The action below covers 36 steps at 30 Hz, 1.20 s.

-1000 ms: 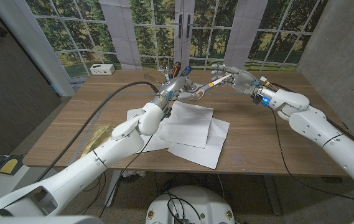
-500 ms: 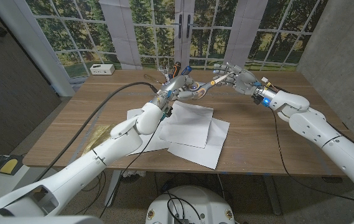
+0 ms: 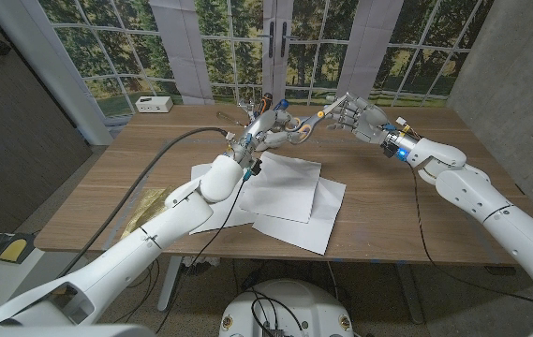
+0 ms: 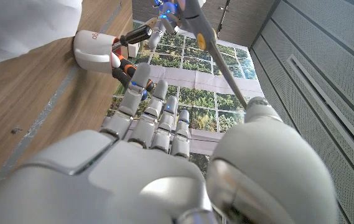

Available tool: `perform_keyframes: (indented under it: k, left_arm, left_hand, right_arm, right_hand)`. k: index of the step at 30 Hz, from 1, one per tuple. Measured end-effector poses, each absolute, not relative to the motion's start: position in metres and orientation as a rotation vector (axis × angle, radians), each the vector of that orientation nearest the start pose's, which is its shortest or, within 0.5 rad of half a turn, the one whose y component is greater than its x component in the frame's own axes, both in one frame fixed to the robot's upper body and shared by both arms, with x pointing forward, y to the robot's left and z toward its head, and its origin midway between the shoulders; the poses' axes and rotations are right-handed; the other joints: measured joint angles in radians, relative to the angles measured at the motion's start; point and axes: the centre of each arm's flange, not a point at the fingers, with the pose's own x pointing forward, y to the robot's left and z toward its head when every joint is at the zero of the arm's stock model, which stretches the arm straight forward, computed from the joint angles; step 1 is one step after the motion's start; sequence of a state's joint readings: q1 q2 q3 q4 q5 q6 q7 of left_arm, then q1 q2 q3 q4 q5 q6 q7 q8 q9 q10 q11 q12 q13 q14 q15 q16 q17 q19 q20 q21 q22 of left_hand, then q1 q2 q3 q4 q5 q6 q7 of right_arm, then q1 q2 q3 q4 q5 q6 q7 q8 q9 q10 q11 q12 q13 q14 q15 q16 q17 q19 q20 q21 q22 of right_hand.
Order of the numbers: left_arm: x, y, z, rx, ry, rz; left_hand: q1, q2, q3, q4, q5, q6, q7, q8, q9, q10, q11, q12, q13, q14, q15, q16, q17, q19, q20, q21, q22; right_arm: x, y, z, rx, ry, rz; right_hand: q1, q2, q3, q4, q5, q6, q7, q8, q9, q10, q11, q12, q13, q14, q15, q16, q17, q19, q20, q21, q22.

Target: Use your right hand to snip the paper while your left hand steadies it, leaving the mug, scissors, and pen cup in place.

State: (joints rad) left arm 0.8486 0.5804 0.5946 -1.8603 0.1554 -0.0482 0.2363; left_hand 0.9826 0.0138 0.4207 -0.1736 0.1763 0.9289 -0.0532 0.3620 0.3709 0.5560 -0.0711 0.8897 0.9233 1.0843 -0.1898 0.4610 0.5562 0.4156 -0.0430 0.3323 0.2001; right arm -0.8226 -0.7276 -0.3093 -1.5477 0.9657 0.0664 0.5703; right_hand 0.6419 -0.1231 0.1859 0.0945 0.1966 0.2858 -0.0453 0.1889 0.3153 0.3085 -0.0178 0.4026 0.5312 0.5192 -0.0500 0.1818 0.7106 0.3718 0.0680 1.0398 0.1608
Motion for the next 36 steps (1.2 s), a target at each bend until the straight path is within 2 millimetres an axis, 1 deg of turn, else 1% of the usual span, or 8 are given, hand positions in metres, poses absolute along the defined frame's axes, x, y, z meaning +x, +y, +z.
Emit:
perform_keyframes:
  k: [9,12,16,19,24,27,32,36]
  left_arm:
    - [0.546,0.114,0.031,0.565,-0.944,-0.279]
    - [0.547,0.115,0.03,0.514,-0.943,-0.314]
    - [0.55,0.115,0.03,0.455,-0.948,-0.351]
    - [0.552,0.115,0.029,0.423,-0.956,-0.368]
    - [0.551,0.115,0.03,0.391,-0.998,-0.38]
    - [0.552,0.114,0.029,0.369,-1.019,-0.386]
    - [0.552,0.112,0.027,0.307,-1.043,-0.402]
    - [0.554,0.111,0.025,0.249,-1.046,-0.419]
  left_hand:
    - [0.005,-0.005,0.0,0.0,-0.004,0.0,0.0,0.0,-0.005,0.0,0.0,0.001,-0.025,0.004,-0.003,-0.012,0.006,0.004,-0.004,0.001,0.0]
    - [0.007,-0.007,0.0,0.0,-0.004,0.0,0.0,-0.007,-0.005,0.0,0.0,0.001,-0.025,0.004,-0.003,-0.013,0.007,0.004,-0.004,0.005,0.0]
    - [0.007,-0.007,0.0,0.0,-0.006,0.0,0.0,-0.007,-0.005,0.0,0.0,0.001,-0.025,0.004,-0.003,-0.023,0.007,0.004,-0.004,0.005,0.0]
    - [0.008,-0.008,0.0,0.0,0.001,-0.002,-0.002,-0.011,-0.005,0.0,0.0,0.001,-0.025,0.003,-0.004,-0.034,0.005,0.004,-0.004,0.005,0.0]
    - [0.007,-0.007,0.0,0.0,0.004,-0.004,-0.004,-0.018,-0.01,-0.005,0.005,0.001,-0.025,-0.024,0.002,-0.051,0.004,0.004,-0.004,0.005,0.0]
    - [0.006,-0.006,0.0,0.0,0.004,-0.006,-0.006,-0.019,-0.011,-0.009,0.002,0.001,-0.026,-0.03,0.006,-0.061,0.001,0.004,-0.004,0.005,0.0]
    - [-0.001,0.001,0.0,0.0,0.009,-0.005,-0.012,-0.023,-0.011,-0.017,0.002,-0.008,-0.03,-0.036,0.011,-0.07,0.0,0.004,-0.004,0.005,0.0]
    - [-0.002,0.002,0.0,0.0,0.009,-0.008,-0.015,-0.023,-0.01,-0.022,0.003,-0.009,-0.03,-0.036,0.011,-0.076,0.0,0.004,-0.004,0.008,0.0]
  right_arm:
    - [0.585,-0.282,0.049,0.02,-0.593,0.781]
    - [0.586,-0.283,0.048,0.032,-0.591,0.778]
    - [0.586,-0.284,0.048,0.046,-0.589,0.773]
    - [0.586,-0.284,0.047,0.055,-0.588,0.771]
    - [0.587,-0.285,0.046,0.072,-0.585,0.768]
    - [0.587,-0.285,0.046,0.079,-0.582,0.767]
    - [0.587,-0.286,0.046,0.093,-0.577,0.764]
    - [0.587,-0.285,0.045,0.104,-0.574,0.759]
  right_hand:
    - [-0.044,-0.002,-0.021,0.02,0.008,-0.002,0.002,0.0,-0.008,0.006,0.006,-0.015,-0.01,-0.002,0.002,0.008,-0.019,0.009,-0.002,-0.02,0.0]
    - [-0.056,-0.007,-0.026,0.026,0.008,-0.004,0.004,0.004,-0.009,0.006,0.006,-0.016,-0.012,-0.002,0.002,0.008,-0.025,0.009,-0.002,-0.027,0.0]
    - [-0.067,-0.005,-0.03,0.03,0.008,-0.004,0.004,0.004,-0.013,0.006,0.006,-0.022,-0.017,-0.002,0.002,0.008,-0.03,0.015,0.004,-0.033,0.0]
    - [-0.076,-0.002,-0.036,0.032,0.013,-0.008,0.008,0.008,-0.014,0.008,0.007,-0.022,-0.017,-0.002,0.002,0.015,-0.034,0.018,0.0,-0.037,0.0]
    - [-0.093,-0.001,-0.045,0.037,0.015,-0.008,0.008,0.008,-0.018,0.011,0.011,-0.031,-0.022,-0.005,0.005,0.015,-0.042,0.018,0.0,-0.046,0.0]
    - [-0.106,-0.01,-0.048,0.039,0.015,-0.008,0.008,0.008,-0.018,0.011,0.011,-0.031,-0.023,-0.009,0.009,0.015,-0.045,0.021,-0.002,-0.046,0.0]
    - [-0.126,-0.005,-0.058,0.049,0.016,-0.008,0.008,0.008,-0.023,0.022,0.011,-0.037,-0.026,-0.006,0.011,0.015,-0.053,0.025,0.0,-0.057,0.0]
    - [-0.143,0.012,-0.058,0.049,0.022,-0.008,0.008,0.015,-0.027,0.03,0.003,-0.04,-0.031,-0.005,0.013,0.023,-0.06,0.025,0.0,-0.07,0.0]
